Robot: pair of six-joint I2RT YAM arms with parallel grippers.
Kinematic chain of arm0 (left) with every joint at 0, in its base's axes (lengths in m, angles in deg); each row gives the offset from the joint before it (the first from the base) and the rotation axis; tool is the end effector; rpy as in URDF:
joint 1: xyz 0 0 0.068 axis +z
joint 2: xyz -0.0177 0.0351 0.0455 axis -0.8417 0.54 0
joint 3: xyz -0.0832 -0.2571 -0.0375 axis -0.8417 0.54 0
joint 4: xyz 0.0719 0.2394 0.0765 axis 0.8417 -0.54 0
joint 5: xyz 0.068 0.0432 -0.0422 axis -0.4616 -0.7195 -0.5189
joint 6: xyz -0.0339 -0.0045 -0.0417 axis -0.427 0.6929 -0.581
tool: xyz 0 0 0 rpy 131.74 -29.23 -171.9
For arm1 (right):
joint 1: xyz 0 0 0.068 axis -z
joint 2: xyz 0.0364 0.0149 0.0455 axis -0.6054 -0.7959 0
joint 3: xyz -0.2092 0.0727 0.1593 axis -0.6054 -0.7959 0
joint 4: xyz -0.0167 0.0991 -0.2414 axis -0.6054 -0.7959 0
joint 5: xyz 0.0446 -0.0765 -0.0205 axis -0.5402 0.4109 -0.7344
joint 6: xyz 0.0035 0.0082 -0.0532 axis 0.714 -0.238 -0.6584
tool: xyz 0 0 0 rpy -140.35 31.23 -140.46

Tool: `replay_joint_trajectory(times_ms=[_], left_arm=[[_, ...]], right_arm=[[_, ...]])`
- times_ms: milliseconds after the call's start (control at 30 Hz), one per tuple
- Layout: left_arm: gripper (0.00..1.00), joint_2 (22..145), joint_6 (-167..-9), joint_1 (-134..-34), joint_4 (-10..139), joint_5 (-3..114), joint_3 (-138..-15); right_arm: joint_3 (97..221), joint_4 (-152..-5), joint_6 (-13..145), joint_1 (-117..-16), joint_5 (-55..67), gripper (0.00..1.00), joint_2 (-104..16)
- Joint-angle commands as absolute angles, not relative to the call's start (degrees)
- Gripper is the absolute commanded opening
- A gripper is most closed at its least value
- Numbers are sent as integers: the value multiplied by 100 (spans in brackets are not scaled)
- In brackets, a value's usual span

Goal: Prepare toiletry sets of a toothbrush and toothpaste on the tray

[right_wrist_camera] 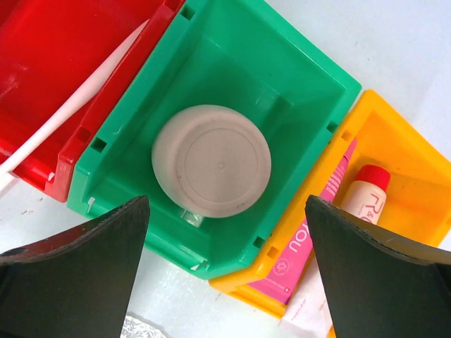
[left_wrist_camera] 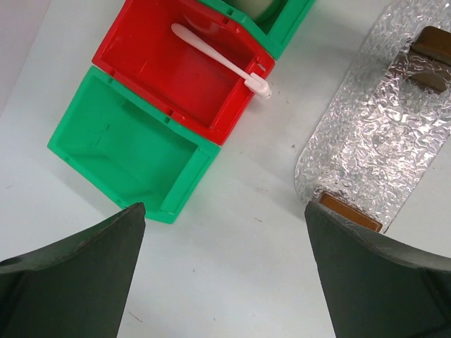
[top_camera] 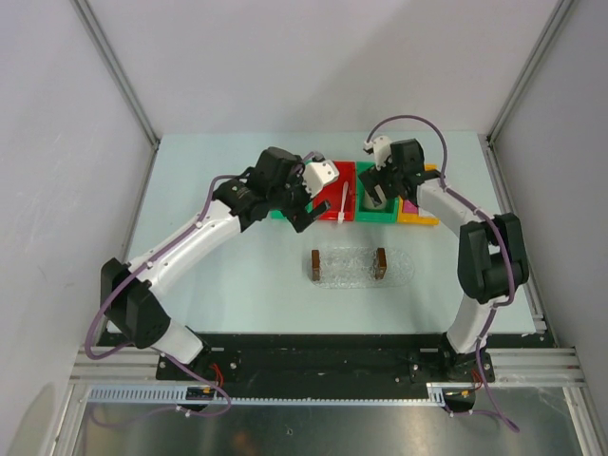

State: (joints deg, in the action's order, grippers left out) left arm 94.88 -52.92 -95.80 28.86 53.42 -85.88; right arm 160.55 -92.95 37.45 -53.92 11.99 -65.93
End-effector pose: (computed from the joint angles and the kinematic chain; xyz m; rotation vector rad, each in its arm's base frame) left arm 0.2632 -0.2143 0.3464 1.2135 1.9040 -0.2621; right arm 0.3911 0.1184 0.2450 -0.7685 2.1541 -0.0042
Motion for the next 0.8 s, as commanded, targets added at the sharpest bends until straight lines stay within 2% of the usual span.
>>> replay_joint_trajectory(times_ms=[0, 433, 767], left_arm=[[100, 9394, -5301, -9538, 3109, 5307, -8556], [100, 9500, -5222, -9538, 3109, 5351, -8406], [100, 9579, -5213, -9538, 3118, 5412, -8406]], right_arm=[[16404, -9170, 3758, -5413, 985, 98, -6835], [16791, -9337, 3811, -5413, 799, 88, -7372], [16853, -9451, 3820, -5422, 764, 51, -7346]])
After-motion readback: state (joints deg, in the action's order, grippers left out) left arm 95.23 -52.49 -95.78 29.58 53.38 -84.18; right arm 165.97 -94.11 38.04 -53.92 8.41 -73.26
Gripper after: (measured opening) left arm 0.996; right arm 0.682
